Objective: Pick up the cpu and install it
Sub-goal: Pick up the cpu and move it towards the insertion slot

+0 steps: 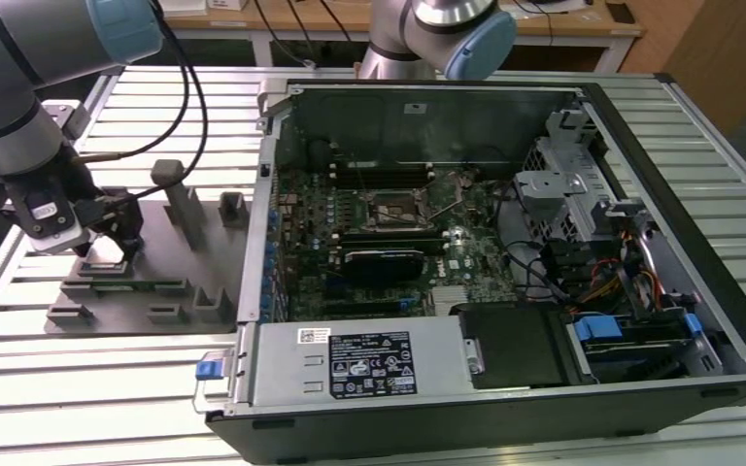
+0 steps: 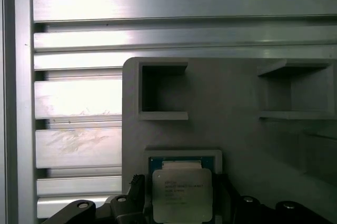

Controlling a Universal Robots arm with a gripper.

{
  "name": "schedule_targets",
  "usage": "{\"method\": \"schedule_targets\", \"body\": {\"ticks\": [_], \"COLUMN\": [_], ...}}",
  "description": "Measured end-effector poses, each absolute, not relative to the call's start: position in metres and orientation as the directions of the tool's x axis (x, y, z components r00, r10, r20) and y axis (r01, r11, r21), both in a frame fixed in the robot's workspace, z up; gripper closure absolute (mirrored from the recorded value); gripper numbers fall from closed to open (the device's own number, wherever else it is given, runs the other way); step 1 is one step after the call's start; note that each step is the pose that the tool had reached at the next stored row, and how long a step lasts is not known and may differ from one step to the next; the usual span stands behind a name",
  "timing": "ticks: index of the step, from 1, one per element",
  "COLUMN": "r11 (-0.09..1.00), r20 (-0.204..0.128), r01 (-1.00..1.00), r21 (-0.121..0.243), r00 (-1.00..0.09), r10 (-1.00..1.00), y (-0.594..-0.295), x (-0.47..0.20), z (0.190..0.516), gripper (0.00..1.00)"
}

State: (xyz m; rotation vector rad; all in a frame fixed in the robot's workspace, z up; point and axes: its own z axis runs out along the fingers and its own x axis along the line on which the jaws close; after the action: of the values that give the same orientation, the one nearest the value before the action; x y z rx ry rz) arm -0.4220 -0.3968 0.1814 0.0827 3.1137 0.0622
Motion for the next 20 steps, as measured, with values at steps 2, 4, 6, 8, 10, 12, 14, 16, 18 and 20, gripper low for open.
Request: {"method": "schedule_targets", "body": {"ticks": [2, 4, 6, 8, 10, 12, 14, 16, 18, 20], "r11": [0.998, 0.998, 0.998, 0.998, 0.998, 0.998, 0.998, 0.998, 0.998, 0.998], "r20": [-0.025, -0.025, -0.025, -0.025, -0.025, -0.025, -0.025, -0.025, -0.025, -0.025], "r01": [0.053, 0.053, 0.053, 0.053, 0.053, 0.053, 0.053, 0.053, 0.053, 0.053], "r21": [0.041, 0.041, 0.041, 0.041, 0.041, 0.04, 0.04, 0.041, 0.041, 0.041], "r00": [-0.998, -0.998, -0.998, -0.998, -0.998, -0.998, -0.998, -0.998, -0.998, -0.998], "r10": [0.054, 0.054, 0.054, 0.054, 0.054, 0.054, 0.054, 0.054, 0.054, 0.054], "y": [-0.3968, -0.3968, -0.3968, -0.3967, -0.3968, -0.3968, -0.3968, -0.3968, -0.3968, -0.3968], "x": [-0.4221, -0.4222, -0.4223, -0.4224, -0.4225, -0.4226, -0.4226, -0.4227, -0.4228, -0.4229], "z": [0.1814, 0.1814, 0.1814, 0.1814, 0.1814, 0.1814, 0.1814, 0.1814, 0.1814, 0.1815], "gripper": [0.35, 0.35, 0.35, 0.35, 0.37, 0.43, 0.45, 0.45, 0.45, 0.45]}}
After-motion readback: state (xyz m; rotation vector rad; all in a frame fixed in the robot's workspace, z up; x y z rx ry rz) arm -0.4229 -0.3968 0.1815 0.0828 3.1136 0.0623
